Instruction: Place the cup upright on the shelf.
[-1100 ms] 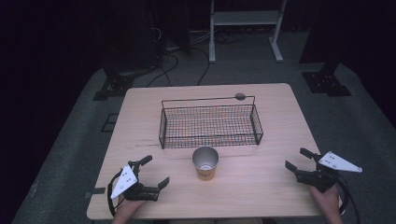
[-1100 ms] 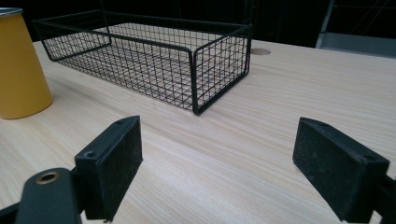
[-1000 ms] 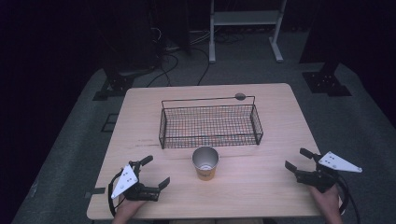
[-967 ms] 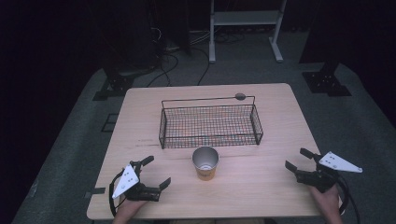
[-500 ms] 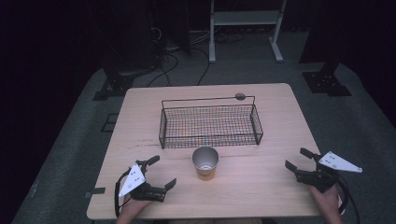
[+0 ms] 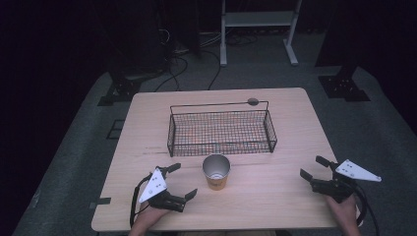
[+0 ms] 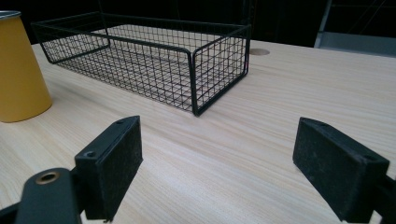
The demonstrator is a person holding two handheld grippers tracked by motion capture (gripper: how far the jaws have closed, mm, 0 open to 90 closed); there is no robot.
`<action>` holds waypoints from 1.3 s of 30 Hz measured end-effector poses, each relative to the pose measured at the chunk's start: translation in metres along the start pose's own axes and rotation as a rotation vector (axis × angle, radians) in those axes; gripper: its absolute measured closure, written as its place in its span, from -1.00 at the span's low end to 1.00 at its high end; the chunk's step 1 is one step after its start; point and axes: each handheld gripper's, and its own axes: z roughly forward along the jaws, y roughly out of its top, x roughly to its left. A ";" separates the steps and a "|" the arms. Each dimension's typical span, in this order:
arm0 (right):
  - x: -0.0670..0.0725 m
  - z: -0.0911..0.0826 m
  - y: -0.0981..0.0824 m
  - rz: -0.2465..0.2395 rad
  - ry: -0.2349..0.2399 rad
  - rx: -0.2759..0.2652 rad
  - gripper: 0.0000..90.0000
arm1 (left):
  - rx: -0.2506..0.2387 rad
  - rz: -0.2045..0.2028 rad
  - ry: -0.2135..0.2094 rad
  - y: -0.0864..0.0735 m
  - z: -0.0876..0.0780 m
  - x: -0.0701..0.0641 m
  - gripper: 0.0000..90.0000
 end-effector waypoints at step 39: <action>0.001 0.000 0.001 -0.014 0.000 0.002 -0.67 | 0.072 -0.041 -0.080 0.012 0.074 -0.011 -0.98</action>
